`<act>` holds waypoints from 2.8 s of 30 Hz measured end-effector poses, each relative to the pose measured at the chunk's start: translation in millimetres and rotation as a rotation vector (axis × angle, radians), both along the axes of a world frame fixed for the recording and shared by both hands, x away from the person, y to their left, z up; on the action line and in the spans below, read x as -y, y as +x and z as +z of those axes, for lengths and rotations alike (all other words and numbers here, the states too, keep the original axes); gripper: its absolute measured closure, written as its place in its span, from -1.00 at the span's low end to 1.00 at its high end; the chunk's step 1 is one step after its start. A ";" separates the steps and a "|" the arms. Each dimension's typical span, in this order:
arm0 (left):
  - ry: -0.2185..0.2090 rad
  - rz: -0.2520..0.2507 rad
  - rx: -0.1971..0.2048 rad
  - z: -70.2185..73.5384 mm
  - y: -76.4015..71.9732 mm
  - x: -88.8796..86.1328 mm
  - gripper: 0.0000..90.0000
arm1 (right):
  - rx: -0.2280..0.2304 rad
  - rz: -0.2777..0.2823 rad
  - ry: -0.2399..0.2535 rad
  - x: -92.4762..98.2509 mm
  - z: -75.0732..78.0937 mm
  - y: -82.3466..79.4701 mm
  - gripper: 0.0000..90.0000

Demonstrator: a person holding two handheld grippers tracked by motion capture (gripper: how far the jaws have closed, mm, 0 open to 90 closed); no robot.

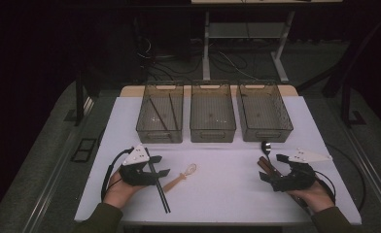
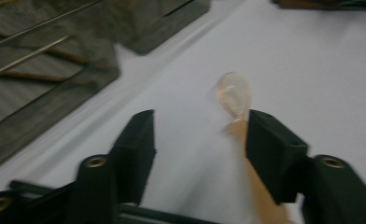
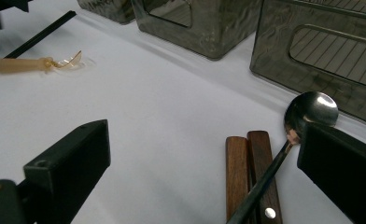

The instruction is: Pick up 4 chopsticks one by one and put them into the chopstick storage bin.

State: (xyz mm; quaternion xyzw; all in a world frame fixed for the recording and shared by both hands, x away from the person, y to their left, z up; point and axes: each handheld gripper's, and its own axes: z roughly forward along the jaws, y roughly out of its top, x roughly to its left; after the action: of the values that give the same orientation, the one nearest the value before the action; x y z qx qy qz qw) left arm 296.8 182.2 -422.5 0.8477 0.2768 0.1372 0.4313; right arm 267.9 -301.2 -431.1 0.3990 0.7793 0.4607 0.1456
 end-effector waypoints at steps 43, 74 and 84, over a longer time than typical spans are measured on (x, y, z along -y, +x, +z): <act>0.274 0.161 -0.107 -15.3 51.3 -17.5 0.99 | -0.010 -0.013 -0.005 1.1 -1.5 1.5 -0.94; 0.279 0.191 -0.103 -10.3 41.4 -30.1 0.99 | -0.012 -0.007 -0.007 1.1 -1.3 1.4 -0.94; 0.269 0.308 -0.124 -8.8 42.8 -55.9 0.99 | -0.011 -0.009 -0.006 1.1 -0.7 1.0 -0.94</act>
State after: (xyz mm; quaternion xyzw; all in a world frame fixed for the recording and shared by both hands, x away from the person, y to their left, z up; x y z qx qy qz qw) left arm 339.6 238.0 -431.3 0.8521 0.4083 0.1849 0.2702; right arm 268.9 -302.3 -431.8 0.4047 0.7796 0.4556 0.1444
